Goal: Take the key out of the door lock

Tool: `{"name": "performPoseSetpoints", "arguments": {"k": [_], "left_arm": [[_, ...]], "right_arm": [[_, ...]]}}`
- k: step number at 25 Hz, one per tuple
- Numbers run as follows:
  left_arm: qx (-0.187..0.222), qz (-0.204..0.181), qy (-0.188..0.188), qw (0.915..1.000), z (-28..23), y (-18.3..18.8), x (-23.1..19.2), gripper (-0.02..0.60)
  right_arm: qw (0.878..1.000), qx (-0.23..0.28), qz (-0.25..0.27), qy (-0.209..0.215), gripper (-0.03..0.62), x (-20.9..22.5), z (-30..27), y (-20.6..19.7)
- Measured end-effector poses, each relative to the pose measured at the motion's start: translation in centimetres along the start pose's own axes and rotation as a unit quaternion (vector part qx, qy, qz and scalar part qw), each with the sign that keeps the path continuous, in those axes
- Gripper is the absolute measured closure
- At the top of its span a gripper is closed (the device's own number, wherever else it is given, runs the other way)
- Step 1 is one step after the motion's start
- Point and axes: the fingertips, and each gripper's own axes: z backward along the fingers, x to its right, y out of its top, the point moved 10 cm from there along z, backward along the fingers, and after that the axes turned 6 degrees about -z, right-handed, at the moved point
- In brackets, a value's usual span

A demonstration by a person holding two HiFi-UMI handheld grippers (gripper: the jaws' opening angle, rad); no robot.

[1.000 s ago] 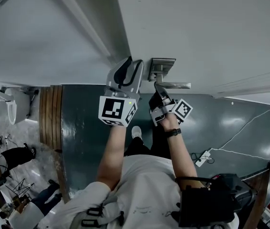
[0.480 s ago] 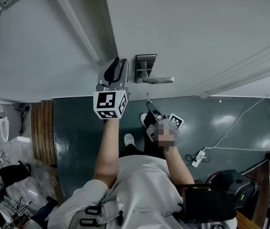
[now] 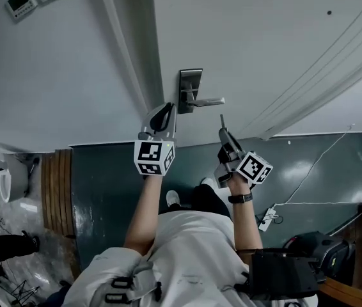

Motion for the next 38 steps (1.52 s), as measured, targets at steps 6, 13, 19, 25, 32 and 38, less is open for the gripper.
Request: {"name": "performPoseSetpoints", "arguments": {"k": [6,13,19,25,32,38], "left_arm": [[0.019,-0.017,0.008,0.9996,2.6,2.3,3.8,0.581],[0.033,-0.002,0.047,0.9983,7.0,5.1,10.0,0.581],[0.017,-0.021,0.055,0.9981,10.4,5.5,13.7,0.581],[0.037,-0.029,0.032,0.9984,10.8,6.7,13.3,0.581],[0.074,-0.037,0.022,0.9963,11.6,8.2,10.7,0.581],[0.065,-0.024,0.012,0.9975,12.8,7.2,6.6,0.581]], "right_arm": [[0.978,0.033,0.203,0.024,0.569,-7.4,1.3,4.2],[0.933,0.033,0.356,0.046,0.568,-12.2,6.1,4.3],[0.935,-0.001,0.35,0.055,0.566,-12.3,8.4,1.8],[0.922,0.027,0.381,0.066,0.566,-15.5,9.0,1.3],[0.931,0.051,0.361,0.027,0.565,-16.8,7.3,0.5],[0.931,0.05,0.361,0.02,0.565,-18.3,4.5,-2.3]]}}
